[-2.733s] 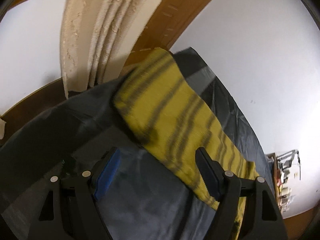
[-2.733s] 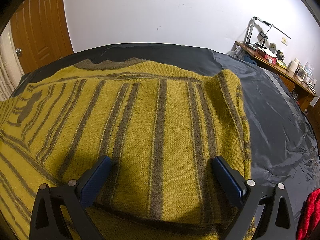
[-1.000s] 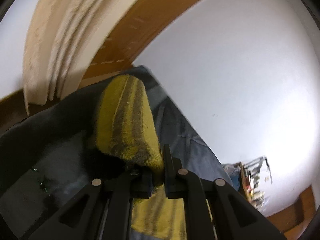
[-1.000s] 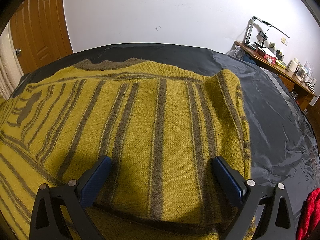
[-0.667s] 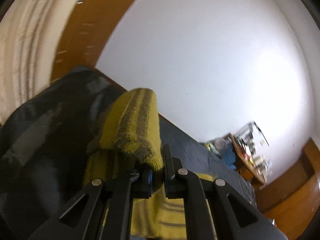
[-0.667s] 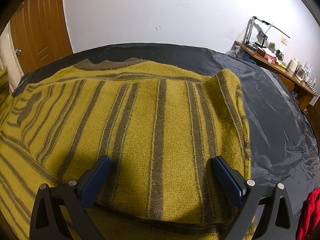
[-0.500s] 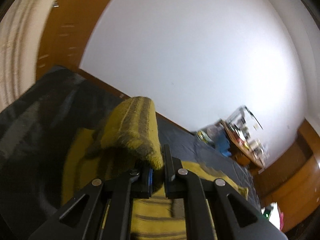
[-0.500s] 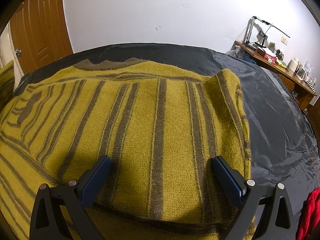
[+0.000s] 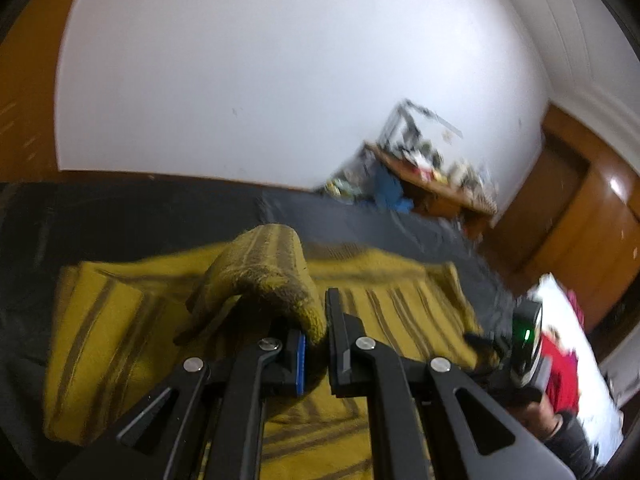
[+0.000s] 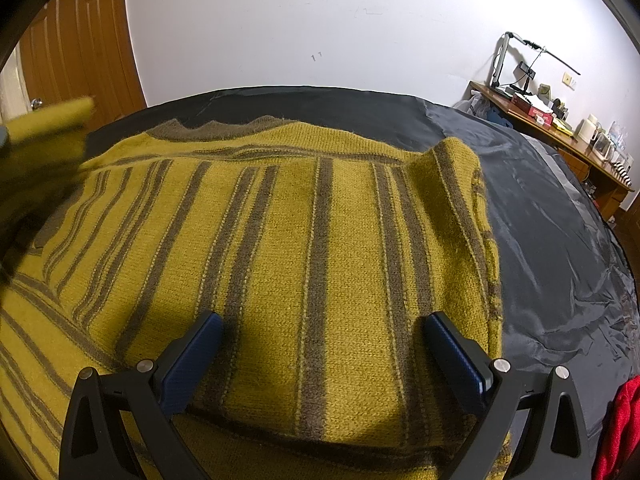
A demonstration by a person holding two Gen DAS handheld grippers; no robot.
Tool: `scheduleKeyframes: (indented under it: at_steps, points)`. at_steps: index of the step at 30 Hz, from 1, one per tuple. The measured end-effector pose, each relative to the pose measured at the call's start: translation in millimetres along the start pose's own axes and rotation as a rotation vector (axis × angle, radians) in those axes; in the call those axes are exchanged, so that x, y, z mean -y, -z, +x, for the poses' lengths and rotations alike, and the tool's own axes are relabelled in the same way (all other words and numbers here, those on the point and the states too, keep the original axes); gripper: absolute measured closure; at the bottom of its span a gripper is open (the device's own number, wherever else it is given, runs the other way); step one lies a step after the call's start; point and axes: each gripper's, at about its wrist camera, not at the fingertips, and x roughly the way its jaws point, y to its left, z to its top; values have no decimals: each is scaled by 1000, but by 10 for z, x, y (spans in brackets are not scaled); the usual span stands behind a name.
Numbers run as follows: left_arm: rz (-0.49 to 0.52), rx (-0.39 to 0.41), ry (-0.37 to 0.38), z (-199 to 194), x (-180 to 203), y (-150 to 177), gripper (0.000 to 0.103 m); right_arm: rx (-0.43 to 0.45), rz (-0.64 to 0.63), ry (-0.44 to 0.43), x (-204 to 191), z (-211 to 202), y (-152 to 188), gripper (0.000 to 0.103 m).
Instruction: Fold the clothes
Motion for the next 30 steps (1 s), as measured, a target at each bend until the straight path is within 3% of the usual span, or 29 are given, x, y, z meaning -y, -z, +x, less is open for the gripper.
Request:
scheduleKeyframes:
  at_steps: [3, 7, 8, 10, 11, 12, 17, 23, 30]
  points:
    - [39, -59, -5, 241, 188, 166, 94, 0, 1, 0, -1, 0, 0, 1]
    - [188, -106, -92, 414, 430, 411, 90, -1, 2, -1, -3, -1, -1, 1]
    - [242, -112, -123, 424, 489, 482, 83, -1, 2, -1, 1, -3, 0, 1]
    - [343, -125, -151, 426, 581, 625, 59, -1, 2, -2, 4, -4, 0, 1]
    - [391, -131, -159, 440, 643, 697, 41, -1, 2, -2, 5, -4, 0, 1]
    - [441, -134, -167, 472, 728, 769, 33, -1, 2, -1, 5, -5, 1, 1]
    - [677, -103, -223, 447, 1035, 1098, 32, -1, 2, -2, 9, -6, 3, 1]
    - [736, -83, -139, 277, 1166, 1221, 32, -2, 2, -1, 10, -8, 3, 1]
    - [969, -71, -185, 320, 1481, 1542, 24, -2, 2, -1, 11, -10, 2, 1]
